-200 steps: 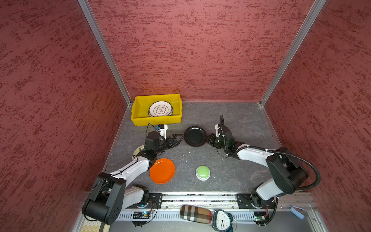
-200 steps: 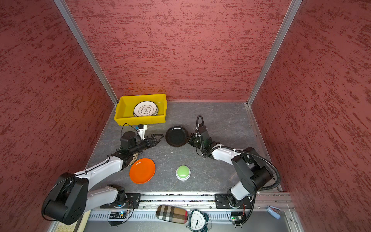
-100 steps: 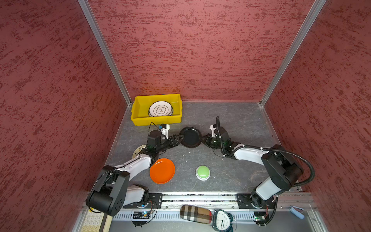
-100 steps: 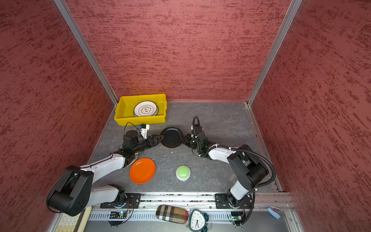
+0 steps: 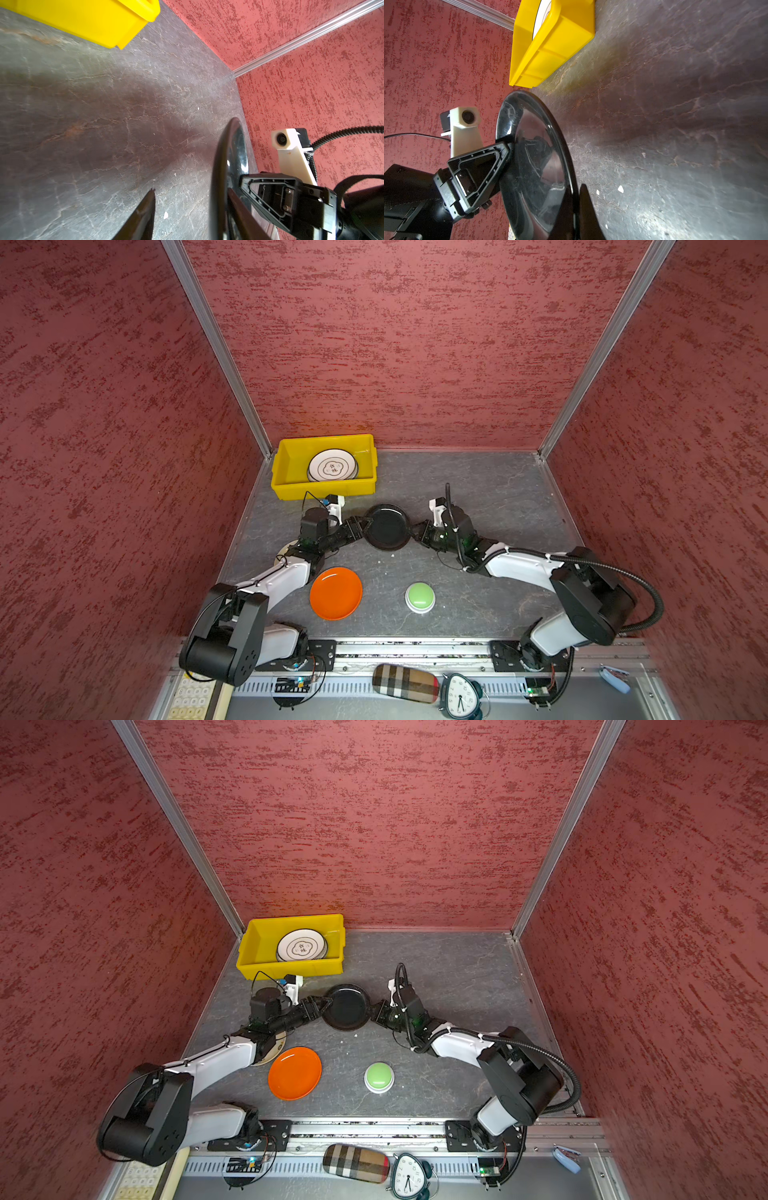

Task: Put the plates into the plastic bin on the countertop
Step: 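Grasp the upright black plate rim with the left gripper beside the right gripper, then lift the black plate toward the bin with the left gripper while the right withdraws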

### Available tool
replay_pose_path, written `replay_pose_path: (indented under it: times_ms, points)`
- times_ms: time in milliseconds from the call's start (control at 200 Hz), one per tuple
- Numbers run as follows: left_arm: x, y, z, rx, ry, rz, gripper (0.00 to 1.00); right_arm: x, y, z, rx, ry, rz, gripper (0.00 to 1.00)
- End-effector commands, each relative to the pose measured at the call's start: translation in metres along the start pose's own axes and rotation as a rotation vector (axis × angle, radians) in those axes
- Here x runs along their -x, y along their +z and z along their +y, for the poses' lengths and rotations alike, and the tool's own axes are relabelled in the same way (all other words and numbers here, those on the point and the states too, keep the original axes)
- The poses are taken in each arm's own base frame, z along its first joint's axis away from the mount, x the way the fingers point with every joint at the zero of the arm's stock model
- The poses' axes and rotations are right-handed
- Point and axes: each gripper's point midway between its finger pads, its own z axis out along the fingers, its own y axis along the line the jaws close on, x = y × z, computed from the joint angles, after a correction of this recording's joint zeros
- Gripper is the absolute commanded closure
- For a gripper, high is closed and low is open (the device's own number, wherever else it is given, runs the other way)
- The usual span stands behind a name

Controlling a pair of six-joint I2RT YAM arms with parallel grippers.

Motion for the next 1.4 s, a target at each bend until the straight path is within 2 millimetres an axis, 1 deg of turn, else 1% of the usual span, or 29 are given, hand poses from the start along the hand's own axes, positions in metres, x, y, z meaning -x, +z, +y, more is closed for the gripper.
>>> replay_pose_path:
  times_ms: [0,25,50,95,130,155,301,326,371,421,541,576,646,691,731,777,887,912,947,1037,1072,1192,1268,1353,1393]
  points:
    - [0.004,0.001,0.001,-0.003,-0.004,0.000,0.47,0.008,-0.008,0.022,0.072,-0.035,-0.042,1.00]
    - [0.004,0.000,0.002,0.000,-0.005,-0.001,0.47,0.009,-0.009,0.023,0.072,-0.039,-0.045,1.00]
    - [0.005,0.000,0.002,0.001,-0.005,-0.001,0.49,0.009,-0.010,0.024,0.073,-0.044,-0.046,1.00]
    - [0.005,0.000,0.004,0.003,-0.008,-0.002,0.58,0.009,-0.011,0.024,0.069,-0.053,-0.047,1.00]
    - [0.005,0.000,0.004,0.004,-0.008,-0.002,0.67,0.008,-0.012,0.025,0.067,-0.059,-0.046,1.00]
    - [0.006,-0.001,0.006,0.009,-0.008,-0.007,0.71,0.008,-0.012,0.024,0.066,-0.063,-0.046,1.00]
    - [0.007,-0.002,0.010,0.021,-0.015,-0.012,0.73,0.008,-0.012,0.025,0.067,-0.071,-0.041,1.00]
    - [0.008,-0.002,0.011,0.022,-0.015,-0.013,0.74,0.007,-0.011,0.025,0.069,-0.071,-0.038,1.00]
    - [0.008,-0.003,0.011,0.021,-0.016,-0.014,0.81,0.006,-0.010,0.026,0.071,-0.073,-0.033,1.00]
    - [0.007,-0.003,0.011,0.022,-0.016,-0.012,0.85,0.005,-0.008,0.027,0.075,-0.077,-0.026,1.00]
    - [0.008,-0.002,0.012,0.023,-0.014,-0.016,0.88,0.002,-0.004,0.029,0.079,-0.084,-0.006,1.00]
    - [0.008,-0.002,0.013,0.023,-0.014,-0.016,0.90,0.002,-0.003,0.030,0.078,-0.085,-0.001,0.99]
    - [0.006,-0.001,0.013,0.019,-0.011,-0.007,0.96,0.000,-0.001,0.031,0.076,-0.095,0.021,0.92]
    - [0.006,-0.001,0.013,0.020,-0.009,-0.007,1.00,-0.001,-0.001,0.033,0.074,-0.109,0.032,0.82]
    - [0.007,-0.001,0.014,0.024,-0.006,-0.009,1.00,-0.001,-0.001,0.033,0.064,-0.115,0.036,0.71]
    - [0.007,-0.002,0.016,0.031,0.001,-0.010,1.00,0.000,-0.002,0.032,0.051,-0.124,0.037,0.61]
    - [0.010,-0.003,0.021,0.053,0.023,-0.026,1.00,0.002,-0.005,0.034,0.032,-0.144,0.040,0.45]
    - [0.010,-0.003,0.022,0.055,0.027,-0.028,1.00,0.002,-0.006,0.036,0.033,-0.149,0.041,0.40]
    - [0.010,-0.003,0.024,0.057,0.033,-0.029,1.00,0.002,-0.007,0.036,0.026,-0.150,0.040,0.34]
    - [0.012,-0.005,0.024,0.046,0.022,-0.030,1.00,0.003,-0.009,0.035,-0.006,-0.152,0.047,0.26]
    - [0.013,-0.007,0.023,0.031,0.018,-0.033,1.00,0.004,-0.008,0.033,-0.026,-0.155,0.052,0.25]
    - [0.018,-0.012,0.025,0.033,0.006,-0.055,1.00,0.006,-0.006,0.032,-0.082,-0.177,0.083,0.23]
    - [0.020,-0.015,0.030,0.044,-0.003,-0.066,1.00,0.008,-0.005,0.037,-0.091,-0.187,0.091,0.22]
    - [0.023,-0.018,0.031,0.031,-0.024,-0.075,1.00,0.010,-0.007,0.041,-0.085,-0.193,0.088,0.21]
    - [0.024,-0.019,0.031,0.024,-0.028,-0.082,1.00,0.010,-0.009,0.040,-0.088,-0.191,0.078,0.21]
